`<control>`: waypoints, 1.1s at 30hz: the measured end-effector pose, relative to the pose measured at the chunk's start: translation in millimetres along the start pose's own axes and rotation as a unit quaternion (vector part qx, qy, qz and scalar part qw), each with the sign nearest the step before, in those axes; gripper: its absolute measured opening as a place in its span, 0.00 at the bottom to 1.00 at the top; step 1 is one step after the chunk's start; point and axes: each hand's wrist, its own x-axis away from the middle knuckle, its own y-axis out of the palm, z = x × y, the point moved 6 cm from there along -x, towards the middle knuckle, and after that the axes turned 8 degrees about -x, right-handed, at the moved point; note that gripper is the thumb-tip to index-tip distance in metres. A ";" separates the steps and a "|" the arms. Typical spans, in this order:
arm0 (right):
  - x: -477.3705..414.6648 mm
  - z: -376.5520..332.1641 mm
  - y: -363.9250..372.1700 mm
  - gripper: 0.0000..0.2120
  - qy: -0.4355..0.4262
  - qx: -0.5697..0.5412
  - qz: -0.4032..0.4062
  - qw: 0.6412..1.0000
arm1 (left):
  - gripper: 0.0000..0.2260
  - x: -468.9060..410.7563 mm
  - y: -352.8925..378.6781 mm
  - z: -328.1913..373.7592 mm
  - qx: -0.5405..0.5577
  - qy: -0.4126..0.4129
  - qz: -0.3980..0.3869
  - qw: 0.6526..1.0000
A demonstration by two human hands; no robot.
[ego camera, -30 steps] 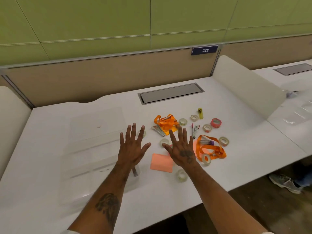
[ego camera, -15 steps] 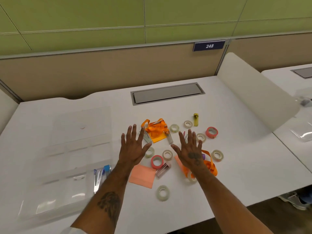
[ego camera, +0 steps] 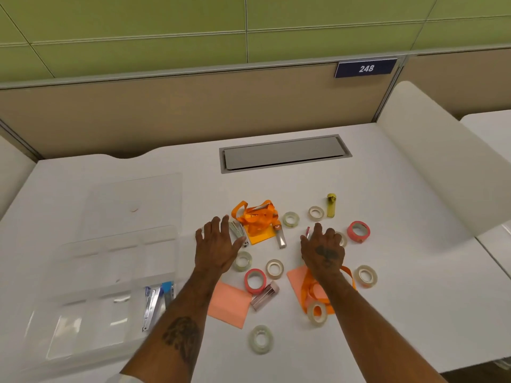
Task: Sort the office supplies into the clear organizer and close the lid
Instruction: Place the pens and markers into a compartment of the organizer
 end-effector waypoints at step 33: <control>-42.6 -30.6 -9.9 0.17 -0.129 -0.146 0.005 0.981 | 0.24 -46.3 21.0 28.6 0.100 -0.078 -0.092 0.988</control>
